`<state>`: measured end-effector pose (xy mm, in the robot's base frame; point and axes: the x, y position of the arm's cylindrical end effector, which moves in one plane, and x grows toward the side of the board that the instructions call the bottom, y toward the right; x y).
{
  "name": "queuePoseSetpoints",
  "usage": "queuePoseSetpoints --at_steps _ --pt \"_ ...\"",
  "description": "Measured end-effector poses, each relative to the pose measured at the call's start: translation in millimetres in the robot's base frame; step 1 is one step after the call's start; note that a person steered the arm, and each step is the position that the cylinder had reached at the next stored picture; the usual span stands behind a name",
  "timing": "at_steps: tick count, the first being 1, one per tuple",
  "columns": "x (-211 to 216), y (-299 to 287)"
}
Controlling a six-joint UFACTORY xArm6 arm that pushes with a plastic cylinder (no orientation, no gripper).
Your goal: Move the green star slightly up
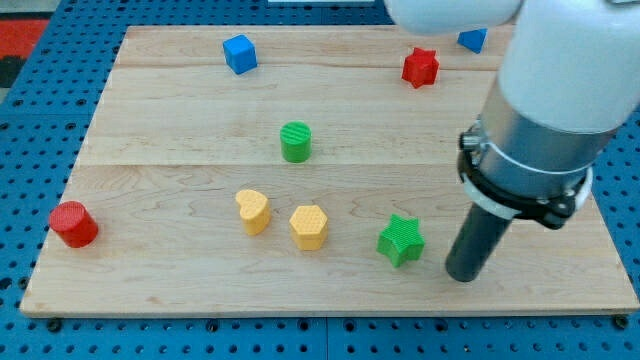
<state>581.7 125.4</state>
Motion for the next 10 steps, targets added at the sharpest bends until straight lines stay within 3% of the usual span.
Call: queuePoseSetpoints --at_steps 6,8,10 --pt "-7.1 -23.2" --pt "18.0 -48.4" --pt "-75.9 -64.6"
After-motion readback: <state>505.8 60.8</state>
